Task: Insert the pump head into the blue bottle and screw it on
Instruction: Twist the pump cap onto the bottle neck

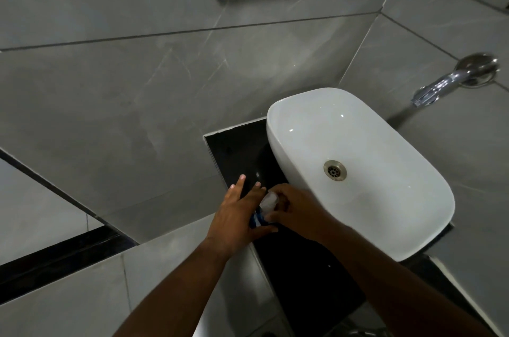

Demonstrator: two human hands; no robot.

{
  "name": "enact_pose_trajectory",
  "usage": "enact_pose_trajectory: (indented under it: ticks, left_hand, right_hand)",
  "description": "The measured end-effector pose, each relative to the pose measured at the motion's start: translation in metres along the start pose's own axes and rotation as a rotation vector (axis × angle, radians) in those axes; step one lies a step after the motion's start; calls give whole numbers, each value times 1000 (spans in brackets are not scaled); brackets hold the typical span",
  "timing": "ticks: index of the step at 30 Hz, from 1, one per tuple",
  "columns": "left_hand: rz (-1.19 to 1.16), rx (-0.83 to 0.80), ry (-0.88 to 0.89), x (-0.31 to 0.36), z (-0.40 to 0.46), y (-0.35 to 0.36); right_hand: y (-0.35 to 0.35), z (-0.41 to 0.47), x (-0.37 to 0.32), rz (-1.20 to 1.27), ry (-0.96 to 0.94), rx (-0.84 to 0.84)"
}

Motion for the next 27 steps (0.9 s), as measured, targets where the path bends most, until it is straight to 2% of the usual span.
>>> enact_pose_trajectory:
  ticks: [5,7,11,17,21,24,27]
  left_hand:
    - [-26,-38,-51,3,-2,-2]
    - [-18,-54,-50,3,-2,0]
    - [-45,-58,-131,-11,-3,7]
    - [-36,-64,-118,-21,2,15]
    - [-53,-62,-112,-20,1,20]
    - [-201,31,-230,-26,-5,21]
    - [-269,91,-211,-25,-5,18]
  right_hand:
    - [-12,-6,-23,-260,-214,1]
    - [-10,-3,-27,-320,-215,-35]
    - [-7,-1,-32,-319,-206,-25]
    - [-10,-2,-28,-276,-219,49]
    - [-5,-8,-1,-75,-17,88]
    - [13,-9,20,1,107,73]
    - [28,-6,30,200,190,89]
Point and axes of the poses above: each hand's wrist, its own z-axis towards the middle knuckle, its own y-axis out of the palm, x = y × z, the point moved 8 cm from there along z, towards the middle knuckle, and after that the axes turned 7 degrees about -z, right-handed, at the moved point
